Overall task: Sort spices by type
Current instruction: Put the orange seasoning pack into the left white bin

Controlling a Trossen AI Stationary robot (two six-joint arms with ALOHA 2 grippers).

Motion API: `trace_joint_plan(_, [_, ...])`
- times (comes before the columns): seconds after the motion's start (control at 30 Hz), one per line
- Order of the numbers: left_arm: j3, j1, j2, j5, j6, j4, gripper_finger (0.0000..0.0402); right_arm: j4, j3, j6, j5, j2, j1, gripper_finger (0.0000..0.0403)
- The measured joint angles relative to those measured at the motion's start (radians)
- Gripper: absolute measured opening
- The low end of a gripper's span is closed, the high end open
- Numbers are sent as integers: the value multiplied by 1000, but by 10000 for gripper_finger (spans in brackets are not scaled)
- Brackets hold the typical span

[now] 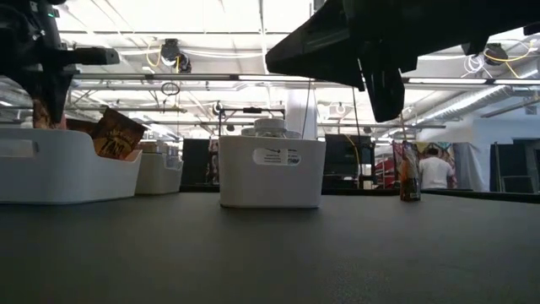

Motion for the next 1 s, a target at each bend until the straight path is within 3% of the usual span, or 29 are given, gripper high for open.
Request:
trace_joint_plan(0.3, [0,-9,0,25,-82,4,11,0,0,-17,-4,-1,-14,0])
trace_joint_plan(0.73, [0,-9,0,43,-111,1,115,2,0,-35,-6,-1,-24,0])
trace_joint_plan(0.9, [5,-8,0,-69,-192,-11,149,2,0,-35,-6,-1,-24,0])
trace_joint_plan(1.0, [51,-8,-1,-64,-199,-51,156,2,0,-35,-6,-1,-24,0])
